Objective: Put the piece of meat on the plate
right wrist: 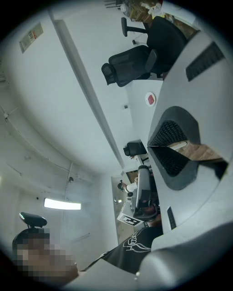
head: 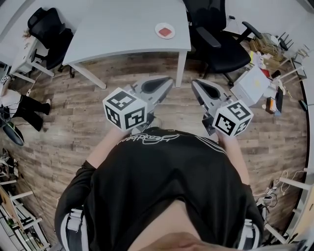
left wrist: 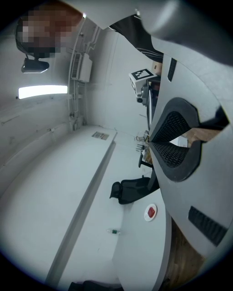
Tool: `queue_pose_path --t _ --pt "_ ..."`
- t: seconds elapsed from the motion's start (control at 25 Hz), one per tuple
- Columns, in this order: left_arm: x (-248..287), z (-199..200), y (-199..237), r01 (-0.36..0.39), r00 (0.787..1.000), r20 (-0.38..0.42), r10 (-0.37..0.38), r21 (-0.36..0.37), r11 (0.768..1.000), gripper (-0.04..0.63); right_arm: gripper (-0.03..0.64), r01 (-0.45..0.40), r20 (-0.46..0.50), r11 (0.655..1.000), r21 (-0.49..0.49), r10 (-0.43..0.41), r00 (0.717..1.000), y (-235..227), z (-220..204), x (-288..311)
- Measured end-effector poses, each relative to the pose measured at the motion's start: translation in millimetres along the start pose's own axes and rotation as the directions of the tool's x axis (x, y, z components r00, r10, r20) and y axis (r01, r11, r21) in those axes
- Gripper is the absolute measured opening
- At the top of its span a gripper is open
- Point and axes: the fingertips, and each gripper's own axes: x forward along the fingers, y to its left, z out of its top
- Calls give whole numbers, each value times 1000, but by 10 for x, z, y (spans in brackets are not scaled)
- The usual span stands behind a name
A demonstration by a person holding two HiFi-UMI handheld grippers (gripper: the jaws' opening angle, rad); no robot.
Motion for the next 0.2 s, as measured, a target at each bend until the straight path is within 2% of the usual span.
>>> queue_pose_path --t 0.2 --pt "2 -3 -35 -2 1000 -2 2 -1 1000 8 9 -3 1 1000 0 3 1000 5 7 -45"
